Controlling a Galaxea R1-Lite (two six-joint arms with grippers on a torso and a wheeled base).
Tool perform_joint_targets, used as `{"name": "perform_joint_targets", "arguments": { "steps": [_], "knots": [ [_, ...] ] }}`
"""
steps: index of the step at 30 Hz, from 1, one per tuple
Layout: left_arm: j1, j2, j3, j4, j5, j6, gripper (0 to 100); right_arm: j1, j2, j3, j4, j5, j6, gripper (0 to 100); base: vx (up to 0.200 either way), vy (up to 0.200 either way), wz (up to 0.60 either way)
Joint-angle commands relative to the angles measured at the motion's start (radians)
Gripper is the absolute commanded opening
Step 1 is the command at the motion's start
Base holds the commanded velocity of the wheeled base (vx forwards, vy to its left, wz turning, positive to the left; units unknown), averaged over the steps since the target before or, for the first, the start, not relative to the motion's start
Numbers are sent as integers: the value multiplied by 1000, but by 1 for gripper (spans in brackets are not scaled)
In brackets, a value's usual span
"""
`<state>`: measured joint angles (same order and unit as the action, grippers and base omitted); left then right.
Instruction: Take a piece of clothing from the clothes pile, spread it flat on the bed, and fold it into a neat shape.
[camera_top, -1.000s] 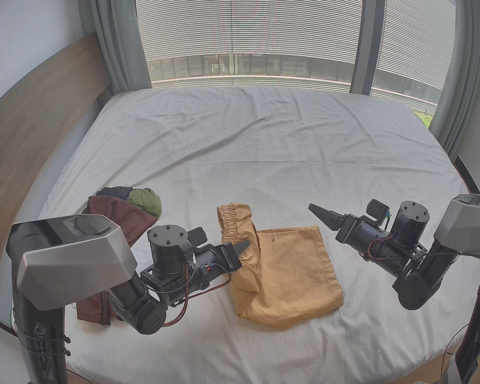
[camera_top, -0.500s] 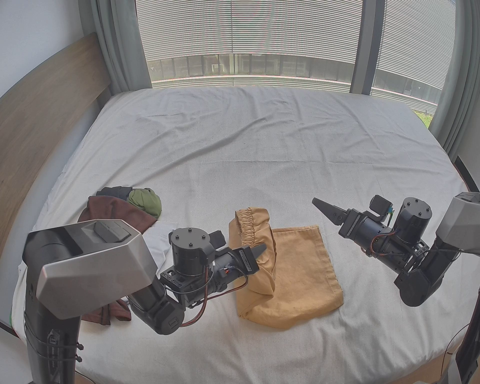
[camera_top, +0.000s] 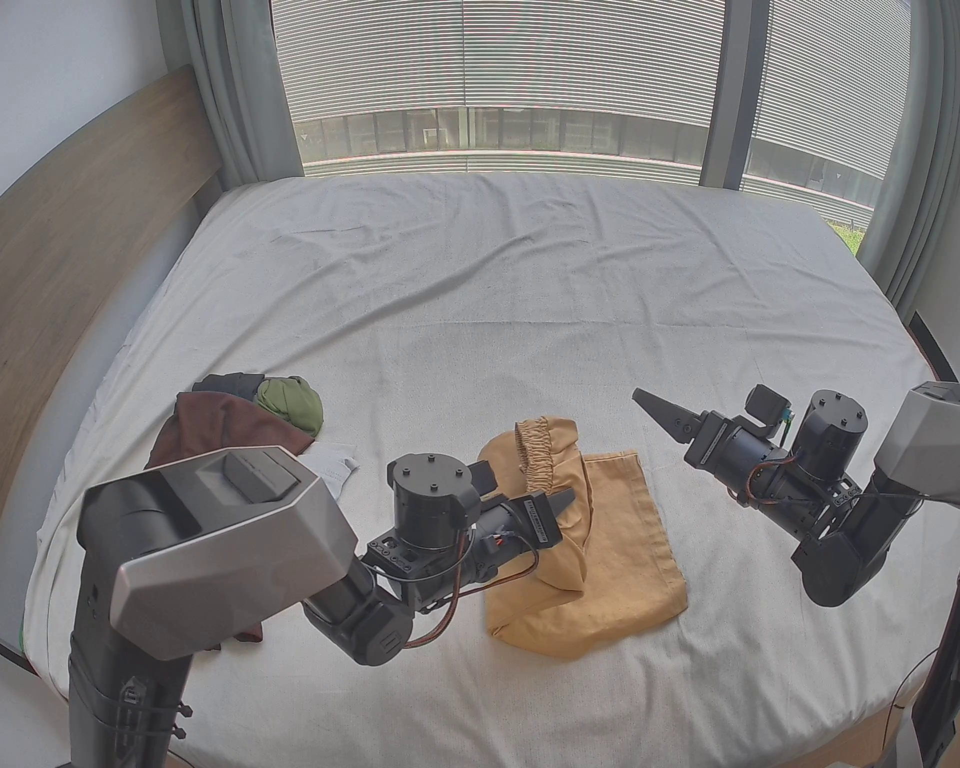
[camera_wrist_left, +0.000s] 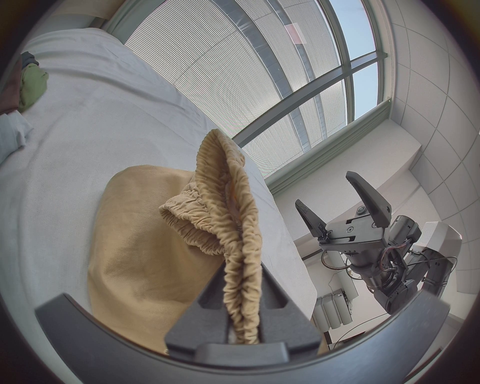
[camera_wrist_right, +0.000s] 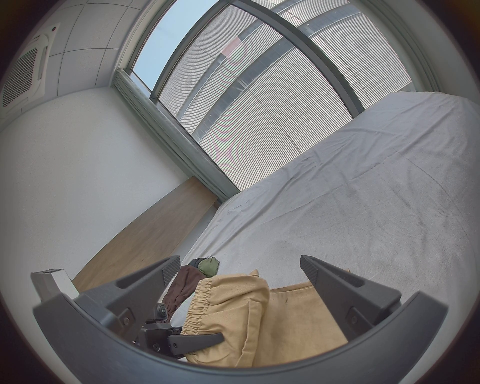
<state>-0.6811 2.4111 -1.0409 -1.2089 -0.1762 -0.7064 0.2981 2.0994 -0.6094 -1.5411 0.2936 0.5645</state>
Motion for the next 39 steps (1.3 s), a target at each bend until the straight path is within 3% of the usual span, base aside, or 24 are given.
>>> {"name": "perform_joint_targets", "arguments": {
  "steps": [1, 39],
  "knots": [
    [-9, 48, -54, 11, 3, -1, 0, -4, 2, -3, -1, 2, 0, 100, 0, 0, 0],
    [-29, 79, -113, 72, 0, -1, 0, -20, 8, -13, -1, 2, 2, 100, 0, 0, 0]
  ]
}}
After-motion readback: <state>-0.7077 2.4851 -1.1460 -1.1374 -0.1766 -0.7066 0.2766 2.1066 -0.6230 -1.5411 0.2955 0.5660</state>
